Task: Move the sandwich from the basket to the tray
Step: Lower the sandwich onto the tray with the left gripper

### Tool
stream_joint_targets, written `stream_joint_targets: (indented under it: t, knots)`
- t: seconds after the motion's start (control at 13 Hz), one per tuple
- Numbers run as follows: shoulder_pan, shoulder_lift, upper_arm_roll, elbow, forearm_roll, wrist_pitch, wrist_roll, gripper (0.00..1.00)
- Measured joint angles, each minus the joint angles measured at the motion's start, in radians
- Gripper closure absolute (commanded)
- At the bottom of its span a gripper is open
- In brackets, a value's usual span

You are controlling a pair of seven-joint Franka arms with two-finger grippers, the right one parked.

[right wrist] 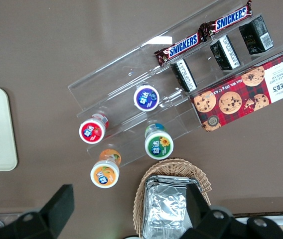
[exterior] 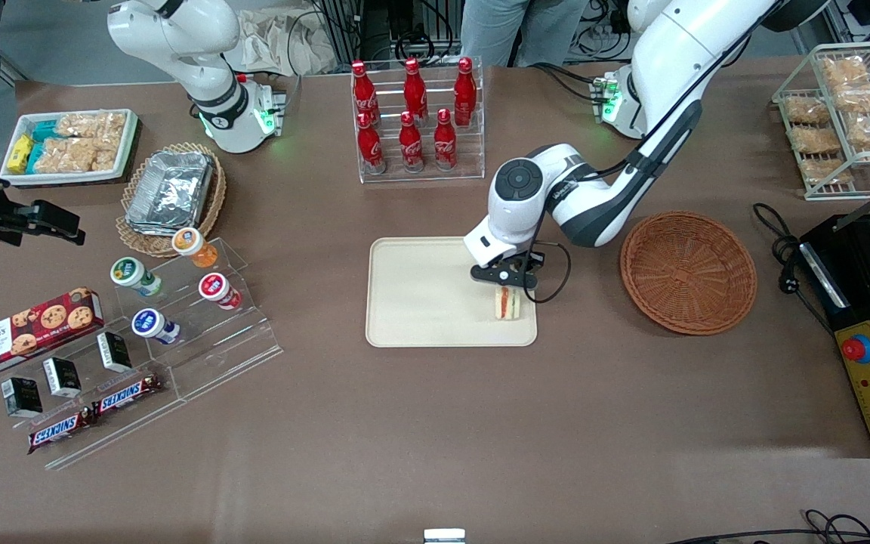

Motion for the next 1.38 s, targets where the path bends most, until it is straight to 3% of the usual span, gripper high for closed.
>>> stream_joint_targets:
  t: [0.46,1.0,1.08,1.15,1.23,1.31,1.38]
  knots:
    - [0.002,0.040,0.008,-0.013,0.079,0.017,-0.057,1.00]
    - [0.002,0.059,0.009,-0.013,0.095,0.025,-0.076,1.00]
    - [0.002,0.061,0.009,-0.013,0.096,0.025,-0.076,0.96]
    - [0.002,0.062,0.009,-0.013,0.097,0.025,-0.076,0.89]
    - [0.002,0.063,0.009,-0.013,0.098,0.026,-0.077,0.68]
    - [0.002,0.063,0.009,-0.013,0.099,0.026,-0.077,0.07]
    - [0.002,0.063,0.009,-0.013,0.099,0.026,-0.077,0.00]
